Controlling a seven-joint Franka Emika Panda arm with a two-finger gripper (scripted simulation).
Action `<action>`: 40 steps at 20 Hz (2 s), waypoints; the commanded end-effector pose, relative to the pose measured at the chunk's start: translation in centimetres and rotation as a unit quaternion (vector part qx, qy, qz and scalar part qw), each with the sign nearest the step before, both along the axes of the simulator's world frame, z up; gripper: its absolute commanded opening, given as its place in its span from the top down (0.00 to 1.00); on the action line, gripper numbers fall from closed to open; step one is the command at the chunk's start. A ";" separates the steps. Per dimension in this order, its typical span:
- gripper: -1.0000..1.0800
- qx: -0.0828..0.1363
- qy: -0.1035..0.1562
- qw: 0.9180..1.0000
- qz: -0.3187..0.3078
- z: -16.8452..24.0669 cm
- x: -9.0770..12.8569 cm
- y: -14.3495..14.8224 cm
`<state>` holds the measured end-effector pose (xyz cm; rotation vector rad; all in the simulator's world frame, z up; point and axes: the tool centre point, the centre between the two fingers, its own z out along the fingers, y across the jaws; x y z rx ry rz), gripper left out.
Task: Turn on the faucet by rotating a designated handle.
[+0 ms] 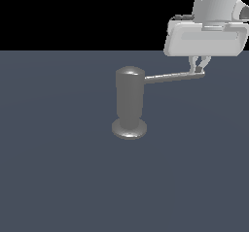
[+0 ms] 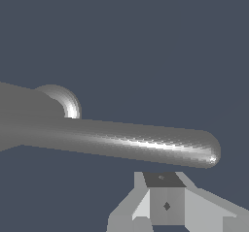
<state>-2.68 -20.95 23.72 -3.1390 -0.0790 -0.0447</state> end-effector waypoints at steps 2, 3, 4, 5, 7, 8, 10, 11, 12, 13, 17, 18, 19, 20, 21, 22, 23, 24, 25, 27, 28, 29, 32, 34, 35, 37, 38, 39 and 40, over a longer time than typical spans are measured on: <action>1.00 0.000 -0.001 1.000 0.005 -0.1 1.5 0.7; 1.00 0.000 0.000 1.000 0.004 -0.1 1.8 0.7; 1.00 0.000 0.000 1.000 0.004 -0.2 2.1 0.7; 1.00 0.000 0.000 1.000 0.003 -0.2 2.4 0.8; 1.00 0.000 0.001 1.000 0.002 -0.3 3.0 0.8; 1.00 0.000 0.001 1.000 0.002 -0.3 3.3 0.8; 1.00 0.000 0.002 1.000 0.001 -0.4 3.9 0.9; 1.00 0.000 0.002 1.000 0.001 -0.4 4.2 0.9; 1.00 0.000 0.003 1.000 0.000 -0.4 4.5 0.9; 1.00 0.000 0.003 1.000 0.000 -0.5 4.8 0.9; 1.00 0.000 0.004 1.000 -0.002 -0.6 6.0 1.0; 1.00 0.000 0.004 1.000 -0.002 -0.6 6.3 1.0; 1.00 0.000 0.005 1.000 -0.003 -0.7 6.6 1.0; 1.00 0.000 0.005 1.000 -0.003 -0.7 6.9 1.1; 1.00 0.000 0.005 1.000 -0.003 -0.7 7.2 1.1; 1.00 0.000 0.006 1.000 -0.004 -0.8 7.4 1.1; 1.00 0.000 0.006 1.000 -0.004 -0.8 7.7 1.1; 1.00 0.000 0.006 1.000 -0.005 -0.8 8.0 1.1; 1.00 0.000 0.007 1.000 -0.005 -0.9 8.3 1.1; 1.00 0.000 0.007 1.000 -0.006 -0.9 8.8 1.2; 1.00 0.000 0.007 1.000 -0.006 -0.9 9.1 1.2; 1.00 0.000 0.008 1.000 -0.007 -1.0 9.3 1.2; 1.00 -0.001 0.009 1.000 -0.008 -1.1 10.1 1.2; 1.00 -0.001 0.009 1.000 -0.008 -1.1 10.6 1.3; 1.00 -0.001 0.009 1.000 -0.009 -1.2 10.9 1.3; 1.00 -0.001 0.010 1.000 -0.009 -1.2 11.4 1.3; 1.00 -0.001 0.010 1.000 -0.010 -1.3 11.6 1.3; 1.00 -0.001 0.010 1.000 -0.010 -1.3 11.9 1.3; 1.00 -0.001 0.011 1.000 -0.011 -1.3 12.1 1.3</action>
